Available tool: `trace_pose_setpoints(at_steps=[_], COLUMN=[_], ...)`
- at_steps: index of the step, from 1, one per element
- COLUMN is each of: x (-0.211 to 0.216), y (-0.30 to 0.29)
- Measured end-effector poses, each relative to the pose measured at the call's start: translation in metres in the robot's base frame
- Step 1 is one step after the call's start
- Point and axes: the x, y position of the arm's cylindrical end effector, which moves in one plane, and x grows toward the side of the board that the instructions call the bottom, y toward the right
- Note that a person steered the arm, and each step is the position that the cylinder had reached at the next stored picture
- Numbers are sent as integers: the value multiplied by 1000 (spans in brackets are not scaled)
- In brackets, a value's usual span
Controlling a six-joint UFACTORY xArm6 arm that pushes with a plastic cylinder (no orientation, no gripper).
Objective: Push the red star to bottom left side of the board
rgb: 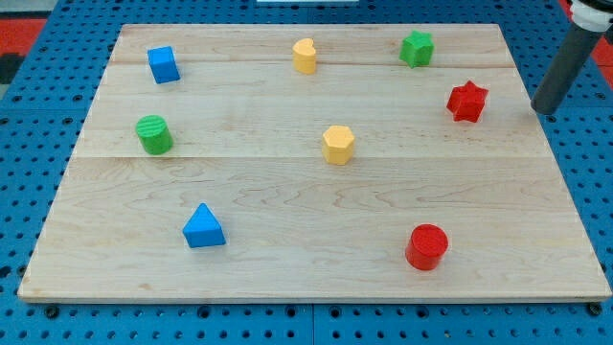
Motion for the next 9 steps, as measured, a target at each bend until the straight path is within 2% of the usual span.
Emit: trace_pose_setpoints(at_steps=[1, 2, 3, 4, 5, 7, 8, 9], x=[5, -28, -27, 21, 0, -51, -33, 22], y=[-44, -107, -147, -142, -184, -175, -173, -173])
